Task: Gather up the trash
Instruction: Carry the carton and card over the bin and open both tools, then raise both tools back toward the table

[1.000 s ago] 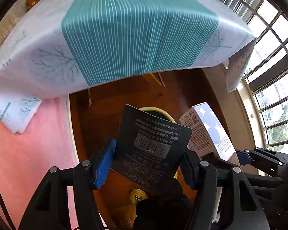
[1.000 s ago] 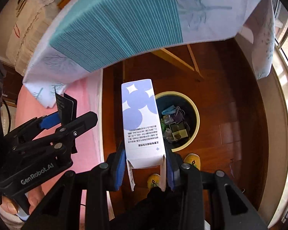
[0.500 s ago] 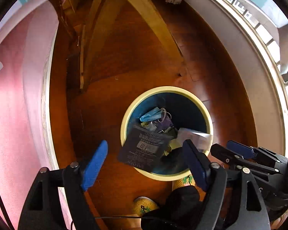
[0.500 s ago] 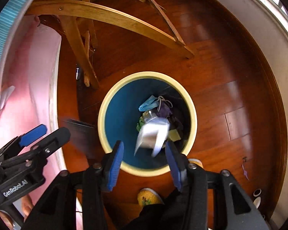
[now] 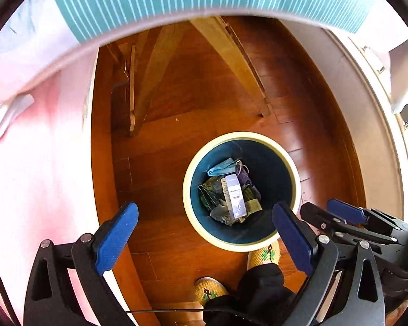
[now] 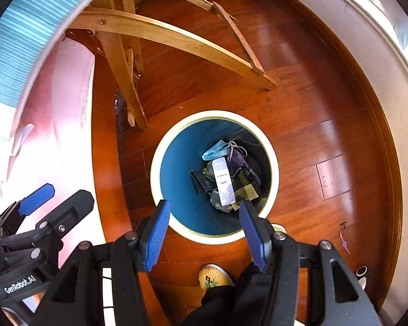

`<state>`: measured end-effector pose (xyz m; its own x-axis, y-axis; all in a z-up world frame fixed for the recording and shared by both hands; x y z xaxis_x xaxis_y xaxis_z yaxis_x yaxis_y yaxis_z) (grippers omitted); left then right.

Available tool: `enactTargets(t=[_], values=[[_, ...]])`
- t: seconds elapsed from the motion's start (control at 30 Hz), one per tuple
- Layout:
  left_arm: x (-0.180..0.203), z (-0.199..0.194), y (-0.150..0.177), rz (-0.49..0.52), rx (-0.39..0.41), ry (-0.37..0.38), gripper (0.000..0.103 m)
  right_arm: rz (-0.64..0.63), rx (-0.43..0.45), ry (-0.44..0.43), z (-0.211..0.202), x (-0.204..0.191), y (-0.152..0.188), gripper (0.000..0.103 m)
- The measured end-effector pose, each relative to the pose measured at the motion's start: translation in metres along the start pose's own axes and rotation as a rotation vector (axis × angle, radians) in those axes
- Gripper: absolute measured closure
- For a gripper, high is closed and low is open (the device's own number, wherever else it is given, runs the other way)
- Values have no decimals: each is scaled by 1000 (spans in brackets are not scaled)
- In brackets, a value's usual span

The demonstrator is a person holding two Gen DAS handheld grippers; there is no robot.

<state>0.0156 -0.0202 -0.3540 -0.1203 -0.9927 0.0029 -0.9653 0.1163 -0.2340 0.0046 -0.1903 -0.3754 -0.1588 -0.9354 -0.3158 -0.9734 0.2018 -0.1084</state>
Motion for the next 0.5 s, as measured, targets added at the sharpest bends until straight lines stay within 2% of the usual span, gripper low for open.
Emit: enactTargets(t=[0.27,0.5], values=[[-2,-54,-7,-21,-2,5,5,-12,9,15,-46,-18,-4,49],[-7,-134,-15,-26,23,-1,5,-22,26,3,-115,-41,-5,49]])
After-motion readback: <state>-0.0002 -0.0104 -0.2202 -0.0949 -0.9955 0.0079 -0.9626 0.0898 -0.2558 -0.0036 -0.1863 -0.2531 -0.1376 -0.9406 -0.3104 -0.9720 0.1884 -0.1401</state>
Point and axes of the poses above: each gripper's, at about its wrist camera, not at the fingertips, and z roughly the way its jaws point, x to its right, y to its underside, the point moved 1 cm from there along z, roughly the way its jaws point, and after that the axes turned 1 degree about x, right-handed, at the moved point
